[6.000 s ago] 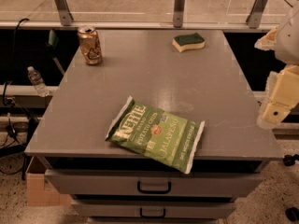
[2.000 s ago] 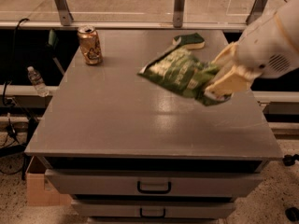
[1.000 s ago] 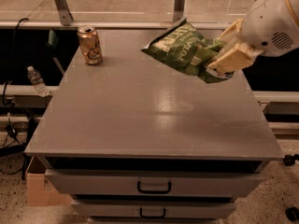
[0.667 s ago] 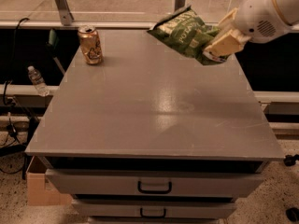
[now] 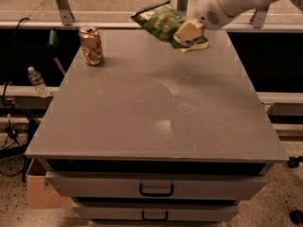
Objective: Move green jalapeno chip bag near orange can
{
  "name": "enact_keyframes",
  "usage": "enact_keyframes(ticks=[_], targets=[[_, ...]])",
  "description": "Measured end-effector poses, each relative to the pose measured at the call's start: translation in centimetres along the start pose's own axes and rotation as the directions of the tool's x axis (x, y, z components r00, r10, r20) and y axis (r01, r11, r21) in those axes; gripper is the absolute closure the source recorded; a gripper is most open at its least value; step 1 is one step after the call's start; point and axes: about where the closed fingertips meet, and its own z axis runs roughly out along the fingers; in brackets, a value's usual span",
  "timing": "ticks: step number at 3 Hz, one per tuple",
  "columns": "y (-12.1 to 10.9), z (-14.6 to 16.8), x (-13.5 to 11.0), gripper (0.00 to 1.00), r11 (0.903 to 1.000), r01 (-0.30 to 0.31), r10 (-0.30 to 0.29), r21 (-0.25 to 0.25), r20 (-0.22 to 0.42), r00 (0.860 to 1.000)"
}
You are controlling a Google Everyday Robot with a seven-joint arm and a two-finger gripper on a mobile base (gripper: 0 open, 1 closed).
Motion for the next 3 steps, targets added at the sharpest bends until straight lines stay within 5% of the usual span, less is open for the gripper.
enact_keyframes(ticks=[1, 2, 3], targets=[[-1.0, 5.9, -1.9, 1.0, 0.9978, -0.066, 0.066, -0.01, -0.008, 0.998], [-2.2, 10.1, -3.0, 1.0, 0.9859, -0.168, 0.168, 0.002, -0.003, 0.986], [-2.8, 13.3, -3.6, 1.0, 0.9613, -0.275, 0.275, 0.022, 0.003, 0.962]])
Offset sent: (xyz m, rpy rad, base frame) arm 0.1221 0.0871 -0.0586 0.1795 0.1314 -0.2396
